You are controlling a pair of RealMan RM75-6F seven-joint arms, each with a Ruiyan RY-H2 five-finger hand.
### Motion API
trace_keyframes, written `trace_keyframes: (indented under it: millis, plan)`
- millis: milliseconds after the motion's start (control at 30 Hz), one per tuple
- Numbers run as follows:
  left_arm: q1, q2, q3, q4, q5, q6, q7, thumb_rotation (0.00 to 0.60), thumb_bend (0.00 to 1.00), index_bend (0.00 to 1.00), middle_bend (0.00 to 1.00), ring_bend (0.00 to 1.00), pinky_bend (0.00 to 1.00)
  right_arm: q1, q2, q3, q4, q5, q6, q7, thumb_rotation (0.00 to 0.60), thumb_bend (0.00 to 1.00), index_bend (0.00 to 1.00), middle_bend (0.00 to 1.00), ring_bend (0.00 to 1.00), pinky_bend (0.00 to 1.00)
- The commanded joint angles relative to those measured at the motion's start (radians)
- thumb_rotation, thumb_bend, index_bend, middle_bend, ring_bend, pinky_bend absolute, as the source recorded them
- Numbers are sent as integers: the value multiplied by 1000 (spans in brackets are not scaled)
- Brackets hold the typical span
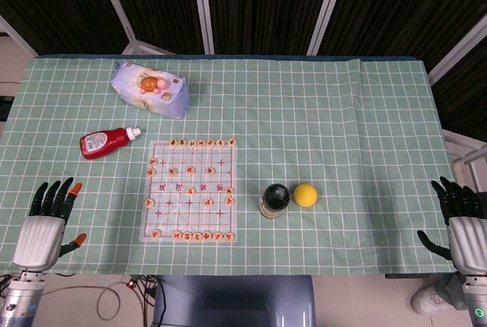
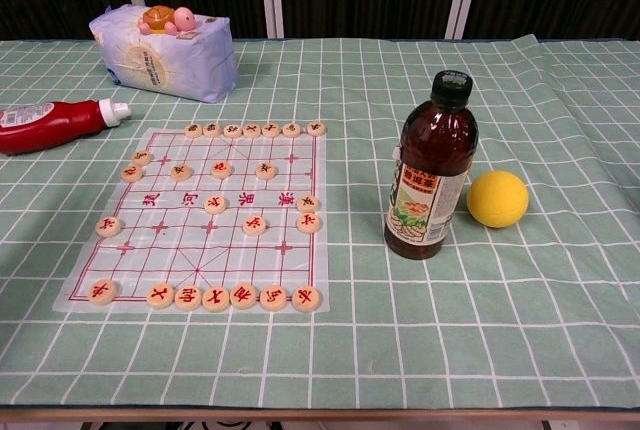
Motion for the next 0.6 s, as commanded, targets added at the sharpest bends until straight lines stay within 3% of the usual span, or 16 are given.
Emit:
trace_keyframes:
  millis: [33,600]
  plan:
    - [0,0,0,0,0,0,0,600,0,0,0,0,0,0,0,0,0,1,-1,0,600,271,0,0,0,0]
    - [-2,4,3,-7,-4,-10,8,600,0,0,0,0,0,-1,4,0,-8,7,-6,4,600,270,0,0,0,0]
